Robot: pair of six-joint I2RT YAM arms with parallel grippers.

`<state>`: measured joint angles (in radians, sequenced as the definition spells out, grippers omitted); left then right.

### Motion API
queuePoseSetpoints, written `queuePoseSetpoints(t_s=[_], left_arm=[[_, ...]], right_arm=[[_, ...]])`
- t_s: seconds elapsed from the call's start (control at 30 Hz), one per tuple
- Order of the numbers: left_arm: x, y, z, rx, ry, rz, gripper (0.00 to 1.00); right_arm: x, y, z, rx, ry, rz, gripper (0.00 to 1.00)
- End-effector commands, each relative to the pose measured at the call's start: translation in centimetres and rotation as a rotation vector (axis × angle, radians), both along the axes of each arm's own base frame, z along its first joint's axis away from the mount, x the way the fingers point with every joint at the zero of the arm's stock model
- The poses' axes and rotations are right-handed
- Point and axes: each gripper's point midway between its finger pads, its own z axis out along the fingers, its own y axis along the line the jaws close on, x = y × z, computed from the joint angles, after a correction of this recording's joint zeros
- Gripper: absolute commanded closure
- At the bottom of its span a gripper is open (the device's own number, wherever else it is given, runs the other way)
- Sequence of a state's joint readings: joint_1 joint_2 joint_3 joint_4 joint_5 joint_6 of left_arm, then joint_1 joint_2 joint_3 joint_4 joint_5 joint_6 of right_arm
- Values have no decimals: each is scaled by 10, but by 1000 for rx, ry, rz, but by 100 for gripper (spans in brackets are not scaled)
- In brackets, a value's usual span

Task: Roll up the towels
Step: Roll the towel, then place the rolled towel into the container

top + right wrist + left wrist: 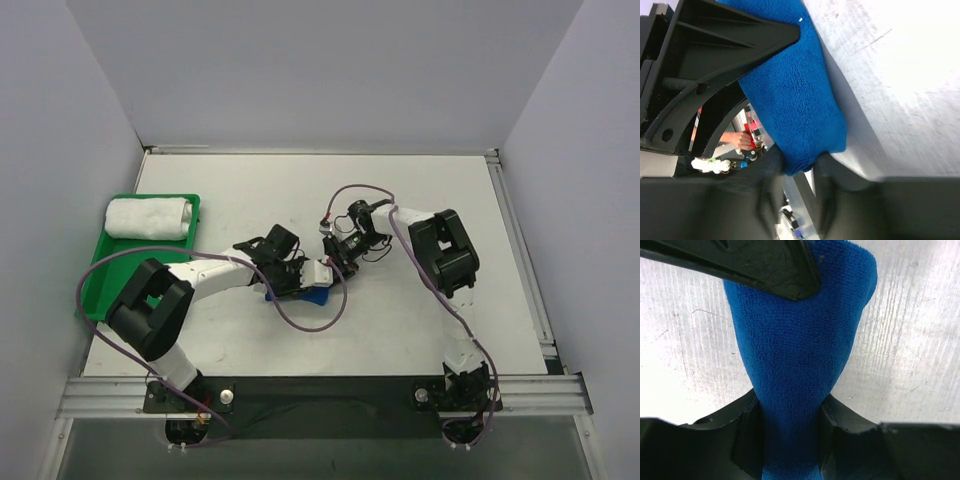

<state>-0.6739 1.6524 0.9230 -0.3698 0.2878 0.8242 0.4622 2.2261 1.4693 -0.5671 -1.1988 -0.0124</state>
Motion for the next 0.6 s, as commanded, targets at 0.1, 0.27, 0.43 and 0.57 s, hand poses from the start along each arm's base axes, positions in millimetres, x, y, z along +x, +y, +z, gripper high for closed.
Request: queuePoseSetpoints(t_s=[0.1,0.27,0.43,0.57], left_arm=[[-53,26,-14,53,368,204,100],[-45,29,21,-80,519,445,100],[-16,56,71,-246,510,673,100],[-1,90,107,-321,447,794,100]], right_arm=[[24,-17,45,10,-137,-49,37],[33,-43,58,-31,-224,-85,17],[38,-64,74,-47,-258,-125,7],[42,-79,84,-60,-283,-148,0]])
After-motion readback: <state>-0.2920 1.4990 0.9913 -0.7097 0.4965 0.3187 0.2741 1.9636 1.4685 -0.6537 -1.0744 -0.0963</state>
